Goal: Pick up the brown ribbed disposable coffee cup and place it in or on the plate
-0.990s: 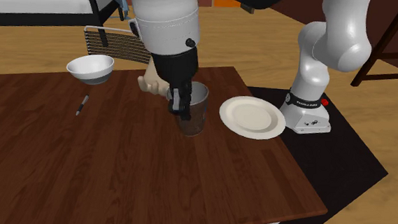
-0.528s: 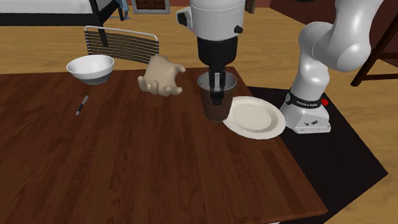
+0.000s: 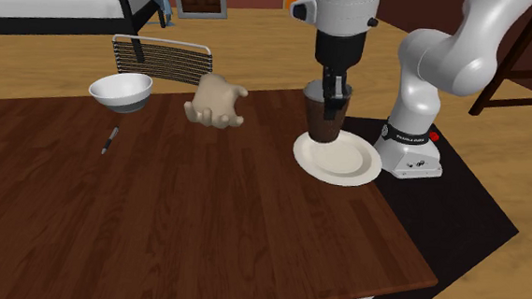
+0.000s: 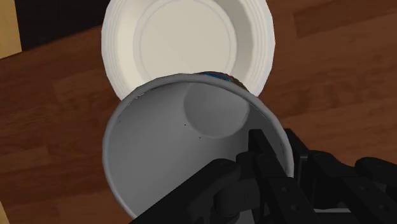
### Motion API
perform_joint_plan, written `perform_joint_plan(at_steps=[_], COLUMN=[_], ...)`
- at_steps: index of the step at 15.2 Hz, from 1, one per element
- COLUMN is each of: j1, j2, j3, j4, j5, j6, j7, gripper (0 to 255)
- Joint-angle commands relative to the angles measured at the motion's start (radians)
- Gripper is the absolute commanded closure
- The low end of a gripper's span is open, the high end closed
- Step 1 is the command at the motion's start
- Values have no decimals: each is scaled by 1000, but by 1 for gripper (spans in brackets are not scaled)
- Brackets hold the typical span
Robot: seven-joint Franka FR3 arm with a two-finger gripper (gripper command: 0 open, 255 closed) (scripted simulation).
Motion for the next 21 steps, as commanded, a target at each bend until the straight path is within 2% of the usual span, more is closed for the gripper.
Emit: perform_joint_plan(at_steps=[1, 6, 21], j1=[19, 62, 75], j2=[-102, -354, -281], j3=[-21, -82, -32], j4=[-72, -220, -384], j5=[19, 31, 71], j6=[-29, -136, 99], j7=[-23, -71, -59], gripper=[255, 255, 255])
